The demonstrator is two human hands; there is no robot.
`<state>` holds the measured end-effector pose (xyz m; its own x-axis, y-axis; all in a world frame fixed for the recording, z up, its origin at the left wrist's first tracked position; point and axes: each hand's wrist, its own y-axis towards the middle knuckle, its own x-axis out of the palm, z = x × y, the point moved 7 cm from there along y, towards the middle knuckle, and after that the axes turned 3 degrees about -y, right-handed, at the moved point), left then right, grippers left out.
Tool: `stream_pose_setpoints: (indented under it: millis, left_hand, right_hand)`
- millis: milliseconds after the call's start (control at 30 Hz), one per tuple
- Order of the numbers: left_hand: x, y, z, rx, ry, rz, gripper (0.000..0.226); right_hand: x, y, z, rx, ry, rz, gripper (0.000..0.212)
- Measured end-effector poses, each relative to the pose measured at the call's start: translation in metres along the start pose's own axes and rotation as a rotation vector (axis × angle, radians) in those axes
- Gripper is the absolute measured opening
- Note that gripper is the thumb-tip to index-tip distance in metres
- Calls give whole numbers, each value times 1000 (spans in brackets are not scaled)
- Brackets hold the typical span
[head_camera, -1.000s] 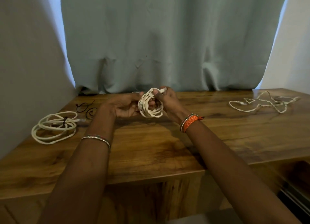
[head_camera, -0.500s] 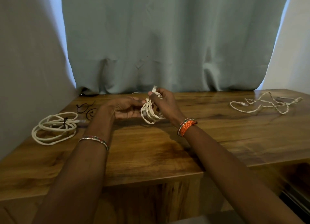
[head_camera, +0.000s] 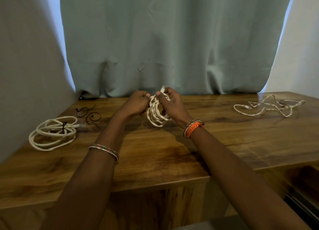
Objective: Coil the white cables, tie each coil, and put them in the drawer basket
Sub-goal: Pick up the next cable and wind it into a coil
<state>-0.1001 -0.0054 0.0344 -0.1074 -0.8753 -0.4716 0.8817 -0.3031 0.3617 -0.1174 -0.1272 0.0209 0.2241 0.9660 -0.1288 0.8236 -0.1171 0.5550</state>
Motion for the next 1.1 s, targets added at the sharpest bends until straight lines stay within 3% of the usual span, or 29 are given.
stream_pose_setpoints:
  millis: [100, 233, 367, 433, 567, 700, 833, 1000, 1100]
  left_hand:
    - [5, 4, -2, -6, -83, 35, 37]
    - [29, -2, -2, -143, -584, -183, 33]
    - [28, -3, -1, -130, -629, -247, 15]
    - [26, -2, -3, -159, -673, -280, 14]
    - [18, 3, -4, -219, -805, -99, 20]
    - [2, 17, -19, -200, -903, 103, 17]
    - [4, 10, -21, -212, -805, 43, 21]
    - [26, -7, -14, -188, -93, -117, 29]
    - [40, -13, -17, -192, -16, -183, 30]
  right_hand:
    - [-5, 0, -1, 3, 96, 42, 12]
    - [-7, -1, -5, -1, 208, 67, 10]
    - [-10, -1, -7, -9, 231, 119, 6]
    - [-5, 0, -4, 33, 268, 69, 7]
    - [12, -1, -1, 169, 433, -115, 14]
    - [36, -19, 10, 478, 449, -390, 10]
    - [36, -20, 18, 616, 455, -380, 14]
    - [26, -23, 50, 723, 153, -262, 21]
    - [22, -26, 53, 754, 117, -193, 21]
